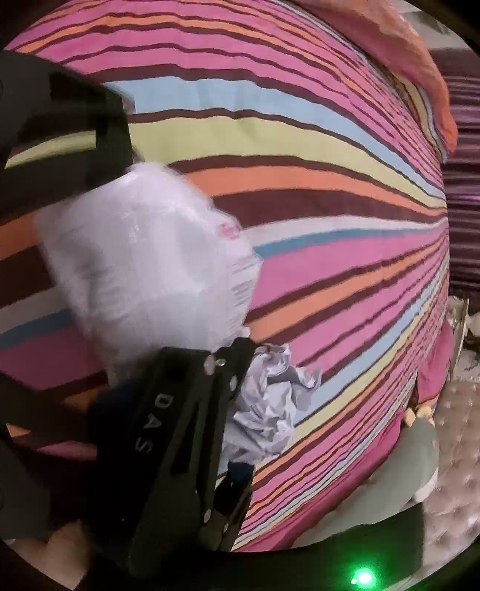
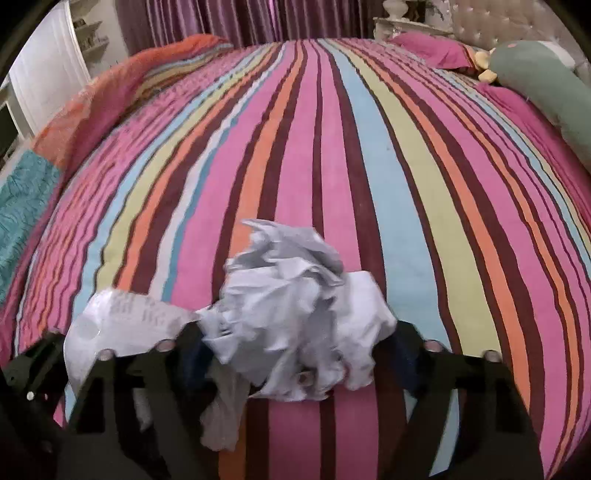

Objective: Collect trash
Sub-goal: 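Grasp the white plastic packet with the left tool while the right grasps the crumpled paper, then carry the white packet and crumpled paper over the wastebasket with both tools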

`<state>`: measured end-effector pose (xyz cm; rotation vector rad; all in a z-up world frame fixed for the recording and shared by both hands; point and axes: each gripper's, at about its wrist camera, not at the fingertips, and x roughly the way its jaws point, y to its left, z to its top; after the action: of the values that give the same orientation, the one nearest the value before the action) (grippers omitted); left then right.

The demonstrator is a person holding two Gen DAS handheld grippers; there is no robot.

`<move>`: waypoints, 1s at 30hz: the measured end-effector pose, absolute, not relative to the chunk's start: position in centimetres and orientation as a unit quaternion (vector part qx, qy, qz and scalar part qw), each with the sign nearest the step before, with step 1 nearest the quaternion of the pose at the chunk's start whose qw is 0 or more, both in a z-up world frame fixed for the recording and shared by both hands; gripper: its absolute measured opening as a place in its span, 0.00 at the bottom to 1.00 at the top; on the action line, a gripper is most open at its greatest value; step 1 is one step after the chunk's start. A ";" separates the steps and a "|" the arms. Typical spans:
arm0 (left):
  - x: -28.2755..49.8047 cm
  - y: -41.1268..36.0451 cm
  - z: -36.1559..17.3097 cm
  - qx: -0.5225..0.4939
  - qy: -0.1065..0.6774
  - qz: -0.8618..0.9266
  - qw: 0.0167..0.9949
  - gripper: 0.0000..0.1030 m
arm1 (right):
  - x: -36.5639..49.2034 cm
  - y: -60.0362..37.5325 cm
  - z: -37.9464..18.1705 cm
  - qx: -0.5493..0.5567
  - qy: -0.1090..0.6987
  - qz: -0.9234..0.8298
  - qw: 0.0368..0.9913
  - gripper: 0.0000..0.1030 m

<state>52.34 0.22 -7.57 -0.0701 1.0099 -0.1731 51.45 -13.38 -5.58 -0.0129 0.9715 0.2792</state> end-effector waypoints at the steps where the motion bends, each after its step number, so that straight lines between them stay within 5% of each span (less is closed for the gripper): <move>1: 52.1 0.0 -7.4 -0.030 0.481 -0.087 0.872 0.52 | 51.2 -13.5 -5.5 -0.001 0.463 0.136 0.876 0.56; 7: 50.9 0.3 -6.9 -0.045 0.477 -0.089 0.873 0.43 | 50.8 -14.2 -5.0 0.036 0.468 0.142 0.872 0.53; 30: 36.6 3.9 -4.0 -0.046 0.454 -0.045 0.889 0.42 | 38.4 -18.9 -2.1 0.034 0.440 0.116 0.890 0.52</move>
<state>36.58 3.90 -3.99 -0.0953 0.9434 -0.0939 38.39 -18.86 -2.09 0.0715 0.9128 0.2404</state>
